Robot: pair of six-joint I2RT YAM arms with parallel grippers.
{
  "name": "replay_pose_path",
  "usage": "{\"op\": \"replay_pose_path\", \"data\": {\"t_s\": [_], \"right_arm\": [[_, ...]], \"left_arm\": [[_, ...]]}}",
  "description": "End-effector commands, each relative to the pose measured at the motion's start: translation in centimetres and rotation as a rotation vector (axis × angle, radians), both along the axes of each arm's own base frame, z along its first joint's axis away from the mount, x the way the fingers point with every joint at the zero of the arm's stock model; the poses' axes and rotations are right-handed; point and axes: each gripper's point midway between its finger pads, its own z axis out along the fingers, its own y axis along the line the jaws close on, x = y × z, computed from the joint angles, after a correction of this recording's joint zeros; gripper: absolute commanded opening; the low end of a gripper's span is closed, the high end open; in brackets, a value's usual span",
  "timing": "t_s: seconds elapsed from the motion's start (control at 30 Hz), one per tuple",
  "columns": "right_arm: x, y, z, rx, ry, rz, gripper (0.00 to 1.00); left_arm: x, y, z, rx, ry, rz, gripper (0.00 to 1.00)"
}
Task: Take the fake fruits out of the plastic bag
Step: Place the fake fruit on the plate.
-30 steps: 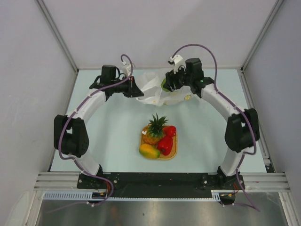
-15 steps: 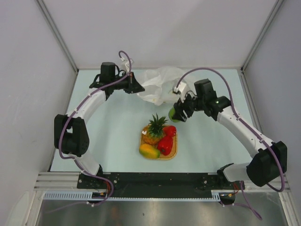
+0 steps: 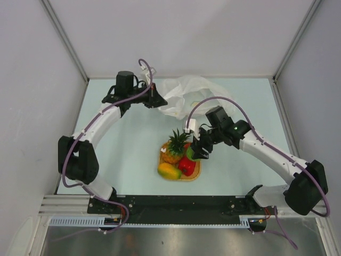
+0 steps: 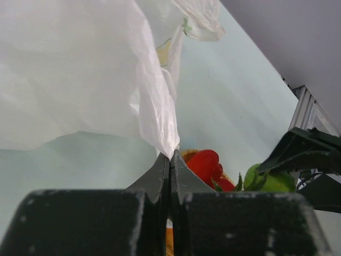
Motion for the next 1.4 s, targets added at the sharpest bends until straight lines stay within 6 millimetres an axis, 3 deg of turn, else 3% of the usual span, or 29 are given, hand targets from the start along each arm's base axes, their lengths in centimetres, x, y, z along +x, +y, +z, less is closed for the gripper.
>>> {"op": "replay_pose_path", "data": {"t_s": [0.0, 0.13, 0.23, 0.47, 0.83, 1.23, 1.37], "right_arm": [[1.2, 1.5, -0.3, 0.006, -0.078, 0.033, 0.27], [1.5, 2.3, -0.1, 0.017, -0.099, 0.033, 0.28], [1.4, 2.8, -0.1, 0.019, -0.111, 0.04, 0.28], [1.6, 4.1, 0.3, 0.05, -0.124, 0.036, 0.28], [3.0, 3.2, -2.3, -0.038, -0.146, 0.033, 0.28], [3.4, 3.7, -3.5, -0.047, -0.132, 0.043, 0.32], [3.5, 3.5, -3.8, -0.058, -0.129, 0.038, 0.43]], "left_arm": [[-3.0, -1.1, 1.3, 0.036, -0.101, -0.073, 0.0], [-5.4, -2.5, 1.5, 0.082, -0.174, -0.138, 0.0], [-6.0, -2.7, 1.4, 0.102, -0.197, -0.161, 0.0], [-5.6, -2.4, 1.3, 0.12, -0.209, -0.135, 0.0], [-5.4, -2.4, 1.4, 0.122, -0.208, -0.127, 0.0], [-5.4, -2.3, 1.0, 0.128, -0.2, -0.128, 0.0], [-5.3, -2.4, 0.9, 0.127, -0.194, -0.13, 0.0]]}}
